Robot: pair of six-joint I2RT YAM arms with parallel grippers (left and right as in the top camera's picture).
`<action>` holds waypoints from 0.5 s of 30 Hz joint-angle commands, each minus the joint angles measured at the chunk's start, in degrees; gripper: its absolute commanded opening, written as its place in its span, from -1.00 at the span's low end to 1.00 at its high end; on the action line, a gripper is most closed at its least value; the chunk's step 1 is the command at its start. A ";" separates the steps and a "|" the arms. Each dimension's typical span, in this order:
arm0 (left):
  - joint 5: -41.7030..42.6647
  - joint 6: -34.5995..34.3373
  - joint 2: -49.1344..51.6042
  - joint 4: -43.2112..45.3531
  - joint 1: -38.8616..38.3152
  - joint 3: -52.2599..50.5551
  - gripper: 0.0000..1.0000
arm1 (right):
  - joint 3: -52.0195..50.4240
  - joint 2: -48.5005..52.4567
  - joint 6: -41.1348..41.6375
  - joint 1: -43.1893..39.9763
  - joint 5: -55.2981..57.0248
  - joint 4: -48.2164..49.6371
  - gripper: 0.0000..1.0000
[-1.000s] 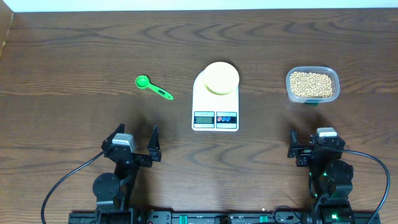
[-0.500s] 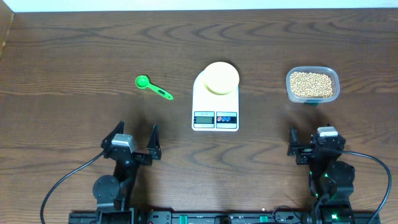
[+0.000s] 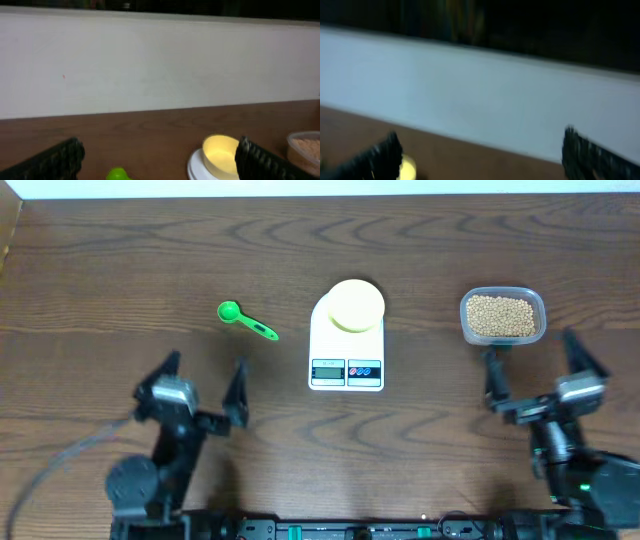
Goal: Scoop item into bowl and weigh 50g on scale
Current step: 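Reach the left gripper to the green scoop and grasp its bowl end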
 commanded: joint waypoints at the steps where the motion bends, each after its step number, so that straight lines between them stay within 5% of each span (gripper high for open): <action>1: -6.40 3.72 16.55 -0.98 -0.11 15.23 0.97 | 13.33 9.31 -1.27 0.57 4.42 -6.88 0.99; 6: -13.07 3.72 37.64 -10.56 -0.11 38.56 0.97 | 37.35 26.60 2.51 0.61 4.35 -26.10 0.99; 9: -19.87 3.72 51.74 -24.20 0.76 53.55 0.97 | 54.12 39.45 6.86 1.86 1.11 -43.85 0.99; 15: -21.20 3.76 63.60 -39.50 1.62 61.61 0.97 | 59.23 49.33 8.52 2.19 -3.82 -49.22 0.99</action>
